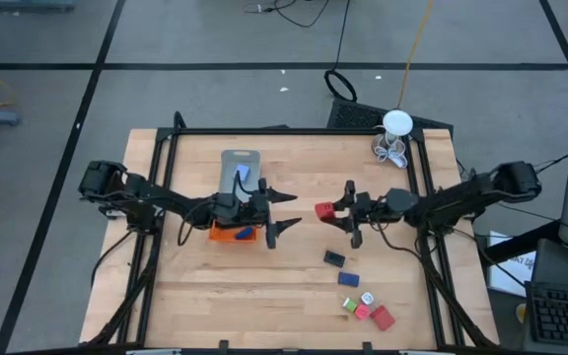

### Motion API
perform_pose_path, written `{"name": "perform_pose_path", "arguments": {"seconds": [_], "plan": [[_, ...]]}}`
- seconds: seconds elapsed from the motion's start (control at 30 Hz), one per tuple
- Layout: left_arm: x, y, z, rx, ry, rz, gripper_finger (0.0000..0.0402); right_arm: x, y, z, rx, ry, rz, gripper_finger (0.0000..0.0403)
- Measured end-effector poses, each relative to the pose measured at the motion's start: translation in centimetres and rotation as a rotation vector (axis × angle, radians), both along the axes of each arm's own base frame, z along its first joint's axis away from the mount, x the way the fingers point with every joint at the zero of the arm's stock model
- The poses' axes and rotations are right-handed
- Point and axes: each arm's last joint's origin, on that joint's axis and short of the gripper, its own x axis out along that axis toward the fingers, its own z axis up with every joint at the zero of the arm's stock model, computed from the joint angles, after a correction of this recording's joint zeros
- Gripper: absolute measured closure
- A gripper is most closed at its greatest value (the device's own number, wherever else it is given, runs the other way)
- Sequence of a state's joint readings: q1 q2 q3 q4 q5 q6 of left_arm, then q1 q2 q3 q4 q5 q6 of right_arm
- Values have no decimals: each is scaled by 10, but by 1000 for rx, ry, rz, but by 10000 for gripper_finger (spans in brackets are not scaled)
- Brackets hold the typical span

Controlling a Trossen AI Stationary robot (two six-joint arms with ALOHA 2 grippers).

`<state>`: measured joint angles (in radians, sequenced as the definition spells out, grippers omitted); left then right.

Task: Pick & Place Office items
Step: Put the top red charger adapter into the gray bin

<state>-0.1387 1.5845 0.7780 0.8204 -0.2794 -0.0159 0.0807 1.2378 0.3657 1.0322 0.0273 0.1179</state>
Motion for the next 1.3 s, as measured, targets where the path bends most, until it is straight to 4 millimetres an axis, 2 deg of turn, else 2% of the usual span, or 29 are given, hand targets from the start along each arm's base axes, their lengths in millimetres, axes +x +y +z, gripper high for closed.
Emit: {"name": "perform_pose_path", "arguments": {"seconds": [0.3,0.6,1.3], "plan": [[0,0,0,-25,0,-1,110,31,3,2,-10,18,3,277],[0,0,-1,-66,-3,-11,110,52,2,3,-19,27,-5,277],[0,0,-4,-35,34,-12,110,55,3,-1,-10,42,-1,277]]}}
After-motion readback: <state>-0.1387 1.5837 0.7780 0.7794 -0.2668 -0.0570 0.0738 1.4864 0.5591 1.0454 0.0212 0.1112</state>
